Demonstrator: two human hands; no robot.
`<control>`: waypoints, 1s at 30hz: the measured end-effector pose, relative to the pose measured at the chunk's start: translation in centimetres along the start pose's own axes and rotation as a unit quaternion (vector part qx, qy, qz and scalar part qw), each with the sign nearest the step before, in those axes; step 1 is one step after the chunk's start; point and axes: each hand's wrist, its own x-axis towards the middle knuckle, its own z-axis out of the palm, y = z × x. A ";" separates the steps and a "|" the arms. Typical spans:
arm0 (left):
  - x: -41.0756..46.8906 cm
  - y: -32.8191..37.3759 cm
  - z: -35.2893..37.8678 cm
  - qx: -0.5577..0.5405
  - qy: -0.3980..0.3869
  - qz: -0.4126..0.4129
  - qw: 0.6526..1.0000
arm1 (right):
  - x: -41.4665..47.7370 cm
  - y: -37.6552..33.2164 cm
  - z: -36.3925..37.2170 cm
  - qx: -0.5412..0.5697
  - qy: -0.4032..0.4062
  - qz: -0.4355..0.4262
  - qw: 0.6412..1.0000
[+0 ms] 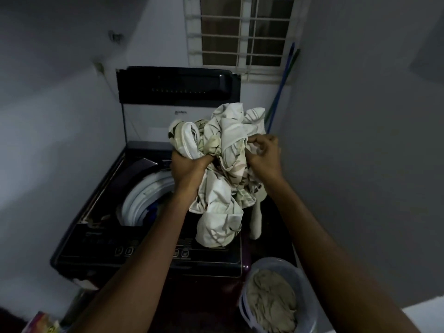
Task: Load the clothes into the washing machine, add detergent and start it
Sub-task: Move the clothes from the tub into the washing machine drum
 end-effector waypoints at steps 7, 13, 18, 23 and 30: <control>3.7 -0.9 -2.1 0.037 0.032 0.014 0.999 | 0.5 2.7 6.6 0.072 -0.101 0.072 0.990; 6.0 -0.6 -5.0 0.084 0.085 0.052 0.991 | 0.9 3.1 12.0 0.172 -0.135 0.093 0.971; 9.0 -0.3 -8.7 0.125 0.120 0.052 0.984 | 1.1 2.6 17.0 0.195 -0.176 0.094 0.960; 12.6 -4.1 -10.5 0.148 0.070 -0.026 0.986 | 0.8 5.8 20.5 0.211 -0.127 0.193 0.950; 17.0 -12.0 -9.8 0.212 -0.051 -0.134 0.967 | 0.1 11.4 22.5 -0.022 -0.094 0.297 0.950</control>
